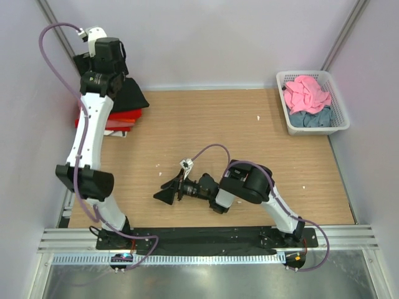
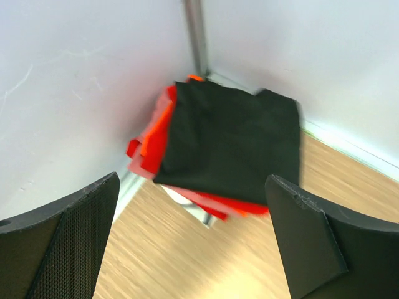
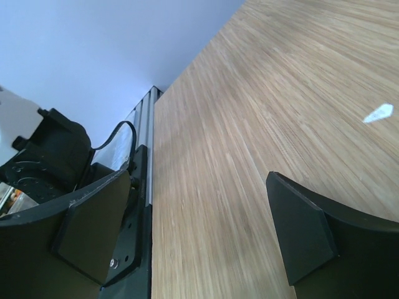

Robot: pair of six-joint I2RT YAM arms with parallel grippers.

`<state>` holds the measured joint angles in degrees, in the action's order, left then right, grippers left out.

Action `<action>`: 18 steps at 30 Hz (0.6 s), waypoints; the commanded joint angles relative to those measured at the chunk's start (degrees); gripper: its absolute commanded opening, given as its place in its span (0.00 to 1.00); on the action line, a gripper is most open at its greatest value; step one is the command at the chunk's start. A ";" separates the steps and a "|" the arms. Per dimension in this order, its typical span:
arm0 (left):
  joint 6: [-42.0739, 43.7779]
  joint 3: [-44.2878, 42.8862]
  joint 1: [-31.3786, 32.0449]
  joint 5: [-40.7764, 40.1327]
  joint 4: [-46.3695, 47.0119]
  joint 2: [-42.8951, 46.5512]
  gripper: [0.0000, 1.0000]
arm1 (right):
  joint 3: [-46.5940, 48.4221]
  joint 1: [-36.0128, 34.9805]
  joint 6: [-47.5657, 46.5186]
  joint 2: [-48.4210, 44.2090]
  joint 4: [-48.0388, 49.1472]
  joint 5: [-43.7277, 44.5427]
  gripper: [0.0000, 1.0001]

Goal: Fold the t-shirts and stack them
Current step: Neatly place the folded tshirt to the corner, then reset both grippers

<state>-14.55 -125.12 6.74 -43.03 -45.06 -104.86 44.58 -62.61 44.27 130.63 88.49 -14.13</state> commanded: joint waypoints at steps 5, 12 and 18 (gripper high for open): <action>-6.02 17.68 1.61 9.70 1.29 20.18 1.00 | -9.68 -2.43 0.11 -3.35 -35.04 10.43 0.98; -10.49 37.74 2.40 17.61 6.21 36.98 1.00 | -4.86 -4.80 -5.50 -22.13 -56.97 17.73 0.98; -11.39 47.06 2.57 27.19 7.00 40.35 1.00 | 6.30 -4.80 -15.17 -38.32 -80.90 28.09 1.00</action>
<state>-24.64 -80.93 8.99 -23.09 -41.87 -65.06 45.04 -67.48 36.34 100.33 26.33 5.15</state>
